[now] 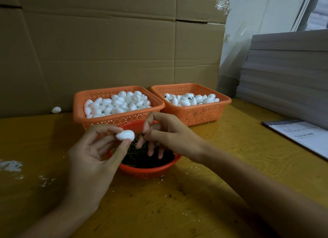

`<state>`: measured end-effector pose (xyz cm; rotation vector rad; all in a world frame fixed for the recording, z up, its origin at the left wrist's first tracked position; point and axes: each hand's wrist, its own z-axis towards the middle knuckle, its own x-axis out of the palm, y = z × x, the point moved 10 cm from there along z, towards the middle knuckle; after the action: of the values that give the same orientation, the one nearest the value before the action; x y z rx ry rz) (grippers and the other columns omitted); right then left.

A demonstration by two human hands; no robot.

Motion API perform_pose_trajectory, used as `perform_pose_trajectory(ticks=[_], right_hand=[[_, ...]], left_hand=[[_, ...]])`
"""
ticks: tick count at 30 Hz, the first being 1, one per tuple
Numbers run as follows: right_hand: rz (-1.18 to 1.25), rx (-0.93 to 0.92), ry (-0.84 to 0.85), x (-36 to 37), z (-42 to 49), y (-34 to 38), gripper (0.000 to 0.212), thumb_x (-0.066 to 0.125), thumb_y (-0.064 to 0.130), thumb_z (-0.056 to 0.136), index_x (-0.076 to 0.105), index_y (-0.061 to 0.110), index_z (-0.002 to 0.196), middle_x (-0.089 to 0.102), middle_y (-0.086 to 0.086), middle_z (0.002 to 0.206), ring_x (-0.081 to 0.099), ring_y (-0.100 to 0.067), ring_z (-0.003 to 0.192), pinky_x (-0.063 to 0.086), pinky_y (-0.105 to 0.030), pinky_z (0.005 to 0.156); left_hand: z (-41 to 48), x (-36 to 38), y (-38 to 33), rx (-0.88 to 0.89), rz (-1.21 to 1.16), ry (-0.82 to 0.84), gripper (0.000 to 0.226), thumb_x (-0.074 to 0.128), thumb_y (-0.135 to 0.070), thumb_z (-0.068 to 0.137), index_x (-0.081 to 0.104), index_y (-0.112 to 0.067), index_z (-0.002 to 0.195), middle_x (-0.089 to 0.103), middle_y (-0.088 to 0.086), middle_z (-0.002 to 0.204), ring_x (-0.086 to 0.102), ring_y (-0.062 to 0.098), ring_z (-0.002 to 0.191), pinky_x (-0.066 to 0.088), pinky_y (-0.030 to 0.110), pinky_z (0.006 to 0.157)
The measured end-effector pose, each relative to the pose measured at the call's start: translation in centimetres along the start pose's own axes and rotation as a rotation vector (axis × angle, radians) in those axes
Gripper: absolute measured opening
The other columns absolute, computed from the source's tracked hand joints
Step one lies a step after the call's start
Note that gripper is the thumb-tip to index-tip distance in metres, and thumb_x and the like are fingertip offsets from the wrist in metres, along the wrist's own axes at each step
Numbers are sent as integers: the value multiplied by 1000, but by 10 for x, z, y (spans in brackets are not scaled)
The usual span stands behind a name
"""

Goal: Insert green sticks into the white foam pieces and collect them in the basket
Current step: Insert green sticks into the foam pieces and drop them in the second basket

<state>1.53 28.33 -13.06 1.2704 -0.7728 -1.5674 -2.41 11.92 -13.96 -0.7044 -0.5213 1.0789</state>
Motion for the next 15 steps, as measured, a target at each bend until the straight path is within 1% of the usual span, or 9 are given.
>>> perform_pose_trajectory(ticks=[3, 6, 8, 10, 15], right_hand=[[12, -1, 42, 2, -1, 2, 6, 53, 2, 105, 53, 8, 104, 78, -10, 96, 67, -29, 71, 54, -33, 56], [11, -3, 86, 6, -3, 4, 8, 53, 1, 105, 52, 9, 105, 77, -9, 95, 66, -29, 70, 55, -33, 57], [7, -4, 99, 7, -3, 5, 8, 52, 1, 106, 52, 9, 104, 77, -11, 96, 66, -27, 68, 55, -32, 57], [9, -5, 106, 7, -3, 5, 8, 52, 1, 106, 52, 9, 104, 77, -12, 96, 65, -26, 65, 55, -31, 56], [13, -5, 118, 7, -3, 5, 9, 52, 1, 105, 53, 10, 104, 77, -9, 96, 64, -29, 65, 55, -34, 57]], left_hand=[[-1, 0, 2, -14, -32, 1, 29, 78, -11, 83, 69, -21, 109, 78, -4, 115, 75, 15, 110, 59, 20, 88], [0, -2, 5, -30, -38, 0, 29, 78, -13, 84, 70, -25, 109, 77, -1, 118, 75, 20, 112, 61, 24, 89], [0, -3, 6, -29, -34, 3, 26, 77, -13, 85, 69, -23, 108, 76, 2, 116, 76, 23, 106, 63, 30, 86], [-1, -3, 6, -27, -32, -7, 24, 77, -14, 85, 69, -22, 107, 76, 2, 115, 77, 22, 100, 64, 32, 83], [0, -3, 8, -52, -43, -13, 24, 77, -19, 85, 69, -18, 107, 76, 3, 118, 77, 22, 103, 63, 26, 79]])
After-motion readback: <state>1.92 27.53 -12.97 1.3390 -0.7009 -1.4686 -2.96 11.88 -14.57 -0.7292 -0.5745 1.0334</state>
